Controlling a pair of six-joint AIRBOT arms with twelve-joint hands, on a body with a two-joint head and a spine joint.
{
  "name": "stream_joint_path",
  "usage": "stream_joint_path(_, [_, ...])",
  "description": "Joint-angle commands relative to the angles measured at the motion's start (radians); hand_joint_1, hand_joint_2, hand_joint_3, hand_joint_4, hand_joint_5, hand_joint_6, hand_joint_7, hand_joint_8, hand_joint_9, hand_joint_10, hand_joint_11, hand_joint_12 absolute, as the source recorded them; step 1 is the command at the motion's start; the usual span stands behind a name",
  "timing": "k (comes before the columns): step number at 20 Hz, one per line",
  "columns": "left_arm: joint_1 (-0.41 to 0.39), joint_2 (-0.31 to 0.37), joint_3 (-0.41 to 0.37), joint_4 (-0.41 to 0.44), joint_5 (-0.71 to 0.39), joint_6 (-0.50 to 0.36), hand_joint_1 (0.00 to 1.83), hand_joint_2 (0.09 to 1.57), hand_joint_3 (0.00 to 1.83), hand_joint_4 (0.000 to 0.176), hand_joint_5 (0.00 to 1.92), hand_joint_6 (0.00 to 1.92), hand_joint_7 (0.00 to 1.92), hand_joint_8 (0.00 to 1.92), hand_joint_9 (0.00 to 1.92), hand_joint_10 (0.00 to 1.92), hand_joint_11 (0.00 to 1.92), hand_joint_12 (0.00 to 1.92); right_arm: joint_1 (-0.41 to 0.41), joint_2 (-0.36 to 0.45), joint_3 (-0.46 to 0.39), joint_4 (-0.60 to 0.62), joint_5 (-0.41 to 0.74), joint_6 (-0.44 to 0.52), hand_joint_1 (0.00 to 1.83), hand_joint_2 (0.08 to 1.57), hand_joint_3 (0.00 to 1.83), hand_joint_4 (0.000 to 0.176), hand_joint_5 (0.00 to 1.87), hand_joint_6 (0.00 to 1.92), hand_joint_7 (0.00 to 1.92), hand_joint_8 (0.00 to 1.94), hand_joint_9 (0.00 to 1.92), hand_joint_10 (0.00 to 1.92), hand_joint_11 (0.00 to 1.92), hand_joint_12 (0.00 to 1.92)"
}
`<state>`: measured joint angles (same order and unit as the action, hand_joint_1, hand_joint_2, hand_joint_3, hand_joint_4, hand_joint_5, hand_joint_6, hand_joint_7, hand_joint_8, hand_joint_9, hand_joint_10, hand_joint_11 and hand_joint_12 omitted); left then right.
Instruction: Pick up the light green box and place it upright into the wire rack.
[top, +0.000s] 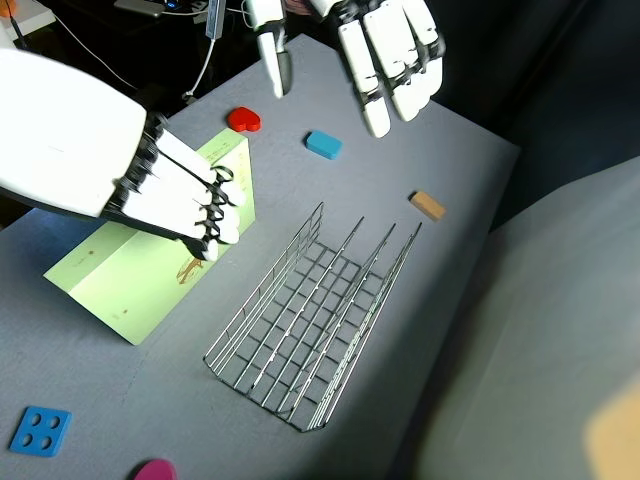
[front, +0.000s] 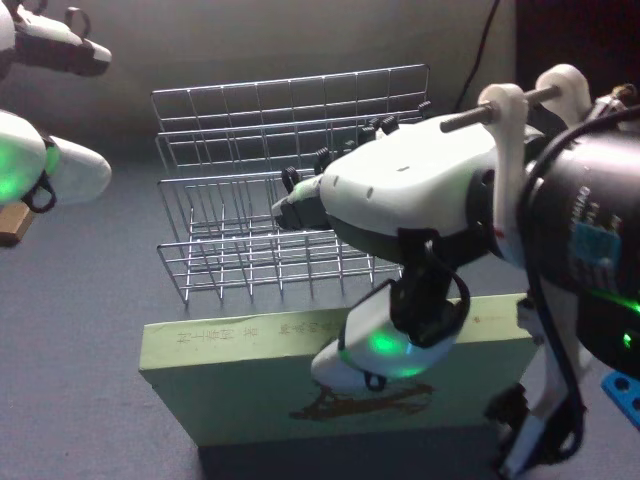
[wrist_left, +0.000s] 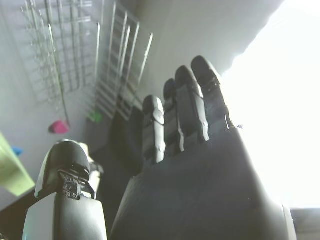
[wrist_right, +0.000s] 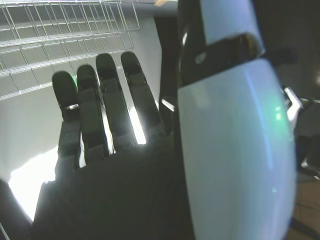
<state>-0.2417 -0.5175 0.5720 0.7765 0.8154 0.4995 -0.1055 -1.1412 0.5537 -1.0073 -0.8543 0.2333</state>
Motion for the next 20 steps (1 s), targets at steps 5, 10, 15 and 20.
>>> stream_joint_path(5, [-0.027,0.014,-0.006,0.060,-0.047,0.014,0.25,1.19,0.00,0.091,0.20,0.00,0.17,0.00,0.19,0.00,0.00,0.52,-0.009,-0.034,0.043,0.011,0.055,-0.044,0.79,0.96,0.00,0.000,0.27,0.00,0.33,0.00,0.26,0.00,0.00,0.95])
stream_joint_path(10, [-0.028,0.016,-0.007,0.060,-0.046,0.022,0.24,1.19,0.00,0.091,0.20,0.00,0.18,0.00,0.19,0.00,0.00,0.52,-0.017,-0.057,0.060,0.042,0.057,-0.082,0.79,0.96,0.00,0.000,0.31,0.02,0.34,0.01,0.27,0.01,0.00,0.95])
stream_joint_path(15, [-0.032,0.016,-0.007,0.061,-0.043,0.028,0.23,1.20,0.00,0.091,0.19,0.00,0.18,0.00,0.19,0.00,0.00,0.52,-0.038,-0.081,0.074,-0.016,0.055,-0.082,0.79,0.96,0.00,0.000,0.31,0.01,0.35,0.00,0.27,0.01,0.00,0.97])
stream_joint_path(20, [-0.034,0.016,-0.007,0.061,-0.036,0.033,0.23,1.20,0.00,0.094,0.18,0.00,0.18,0.00,0.19,0.00,0.00,0.52,-0.043,-0.086,0.074,-0.031,0.055,-0.084,0.82,0.98,0.00,0.000,0.32,0.01,0.37,0.01,0.30,0.01,0.00,1.02])
